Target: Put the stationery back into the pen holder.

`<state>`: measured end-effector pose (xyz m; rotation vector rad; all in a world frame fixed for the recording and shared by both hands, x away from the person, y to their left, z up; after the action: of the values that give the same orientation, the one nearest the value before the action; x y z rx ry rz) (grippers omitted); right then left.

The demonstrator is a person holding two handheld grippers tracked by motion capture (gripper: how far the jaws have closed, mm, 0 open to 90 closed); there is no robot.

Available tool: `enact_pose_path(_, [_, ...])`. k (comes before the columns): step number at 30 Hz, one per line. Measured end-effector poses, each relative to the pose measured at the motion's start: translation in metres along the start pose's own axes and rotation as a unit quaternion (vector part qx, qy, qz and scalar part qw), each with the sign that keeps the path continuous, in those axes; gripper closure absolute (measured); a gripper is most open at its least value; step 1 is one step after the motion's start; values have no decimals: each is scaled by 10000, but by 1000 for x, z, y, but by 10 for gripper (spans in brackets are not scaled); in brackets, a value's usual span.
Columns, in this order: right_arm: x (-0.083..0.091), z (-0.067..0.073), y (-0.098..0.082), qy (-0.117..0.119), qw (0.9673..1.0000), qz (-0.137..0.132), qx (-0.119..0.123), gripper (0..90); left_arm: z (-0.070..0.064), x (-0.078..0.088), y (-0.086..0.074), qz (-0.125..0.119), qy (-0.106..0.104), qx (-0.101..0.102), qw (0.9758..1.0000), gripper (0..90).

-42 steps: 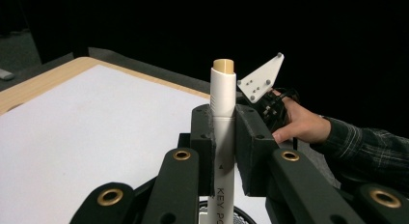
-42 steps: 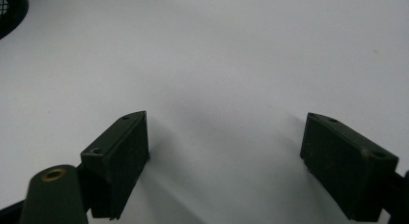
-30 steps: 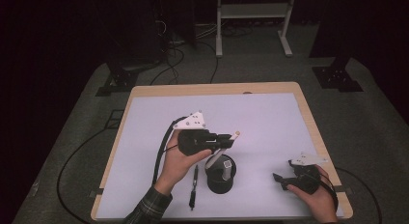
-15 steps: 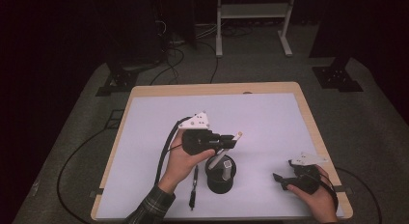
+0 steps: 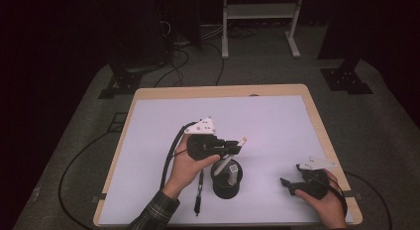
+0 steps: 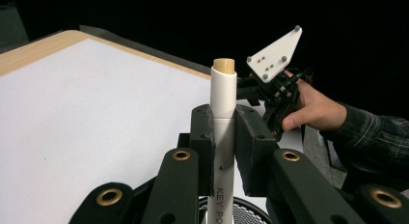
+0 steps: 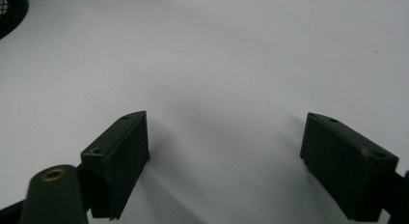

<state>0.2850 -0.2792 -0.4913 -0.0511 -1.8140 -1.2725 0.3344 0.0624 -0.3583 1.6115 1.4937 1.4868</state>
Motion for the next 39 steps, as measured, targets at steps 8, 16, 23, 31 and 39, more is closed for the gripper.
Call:
enact_pose_path(8, [0,0,0,2,10000,0,-4,163,3,-5,-8,82,25,38,10000,783])
enact_pose_path(16, [0,0,0,10,10000,3,-10,163,2,-4,-15,97,133,-41,9999,783])
enact_pose_path(23, [0,0,0,2,10000,0,3,163,3,-2,-22,97,200,-44,9997,782])
enact_pose_path(31, [0,0,0,2,10000,-1,5,163,5,-1,-32,182,301,-3,9994,782])
enact_pose_path(39, [0,0,0,2,10000,0,4,163,4,-1,-38,221,376,-2,9991,782])
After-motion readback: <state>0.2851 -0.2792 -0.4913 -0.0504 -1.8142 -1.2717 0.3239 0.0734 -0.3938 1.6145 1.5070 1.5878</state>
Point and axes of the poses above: each handheld gripper's, and its own axes: x roughly backward along the jaws, y roughly out of its top, z roughly to its left, the point moved 1 cm from there along -x, roughly forward along the jaws, and after that the axes turned 7 degrees about x, right-handed, at the moved point
